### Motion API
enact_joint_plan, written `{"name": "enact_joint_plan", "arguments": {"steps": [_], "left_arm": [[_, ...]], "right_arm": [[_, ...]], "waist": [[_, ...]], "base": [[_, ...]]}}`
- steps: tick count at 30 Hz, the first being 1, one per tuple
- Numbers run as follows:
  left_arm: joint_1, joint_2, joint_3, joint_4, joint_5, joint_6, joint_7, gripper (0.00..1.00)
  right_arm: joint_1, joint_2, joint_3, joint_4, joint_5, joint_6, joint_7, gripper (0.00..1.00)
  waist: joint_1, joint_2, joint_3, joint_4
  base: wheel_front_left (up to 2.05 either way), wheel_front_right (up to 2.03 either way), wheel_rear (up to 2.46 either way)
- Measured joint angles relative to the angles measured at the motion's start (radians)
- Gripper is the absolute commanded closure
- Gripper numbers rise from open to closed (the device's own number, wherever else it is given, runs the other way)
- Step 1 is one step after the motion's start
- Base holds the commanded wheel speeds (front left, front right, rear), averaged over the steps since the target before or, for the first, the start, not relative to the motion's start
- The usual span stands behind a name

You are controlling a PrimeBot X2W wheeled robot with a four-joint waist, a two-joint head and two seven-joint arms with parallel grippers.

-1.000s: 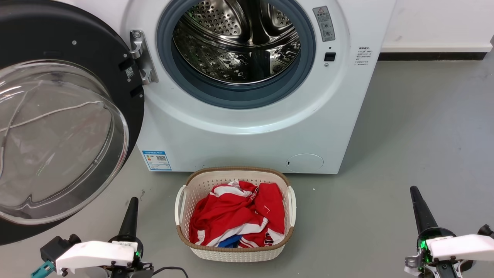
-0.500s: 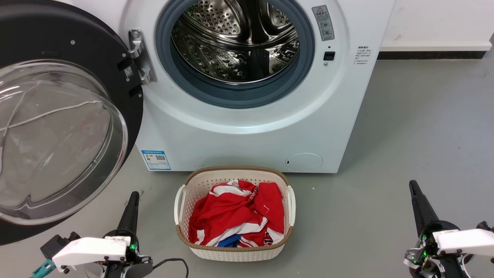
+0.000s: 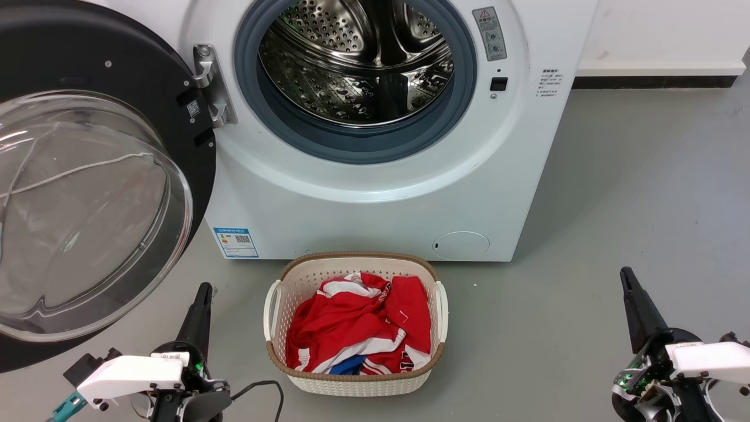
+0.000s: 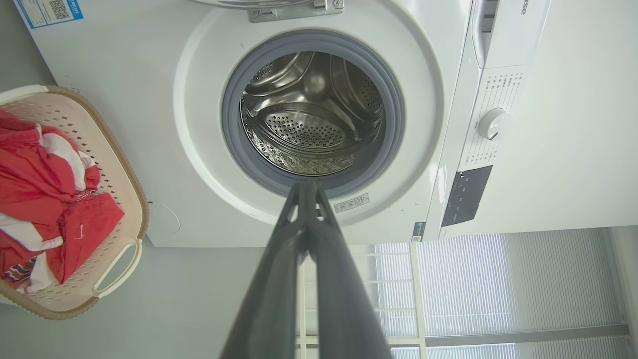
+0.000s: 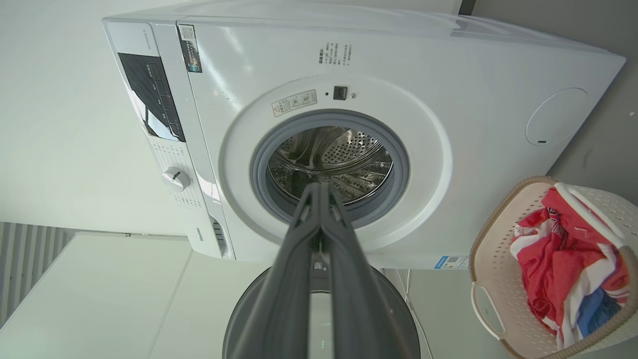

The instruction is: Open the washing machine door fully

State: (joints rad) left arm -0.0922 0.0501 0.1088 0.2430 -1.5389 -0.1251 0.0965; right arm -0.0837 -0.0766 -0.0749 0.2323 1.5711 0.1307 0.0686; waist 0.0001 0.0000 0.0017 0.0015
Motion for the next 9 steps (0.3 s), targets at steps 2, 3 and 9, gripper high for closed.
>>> {"name": "enact_joint_plan", "arguments": {"steps": [2,3,9], "left_arm": [[-0.001,0.0,0.0,0.0,-0.016,-0.002,0.005,1.0],[-0.002,0.0,0.001,0.001,-0.023,-0.002,0.006,1.0],[-0.012,0.0,0.003,0.002,-0.063,-0.004,0.016,1.0]], "right_arm": [[-0.001,0.0,-0.001,0.002,0.014,0.0,0.003,1.0],[-0.003,0.0,-0.002,0.003,0.02,0.0,0.004,1.0],[-0.016,0.001,-0.005,0.009,0.059,0.0,0.017,1.0]], "waist": [[0.0,0.0,0.0,0.0],[0.0,0.0,0.0,0.0],[0.0,0.0,0.001,-0.001]], "base": [[0.0,0.0,0.0],[0.0,0.0,0.0],[0.0,0.0,0.0]]}}
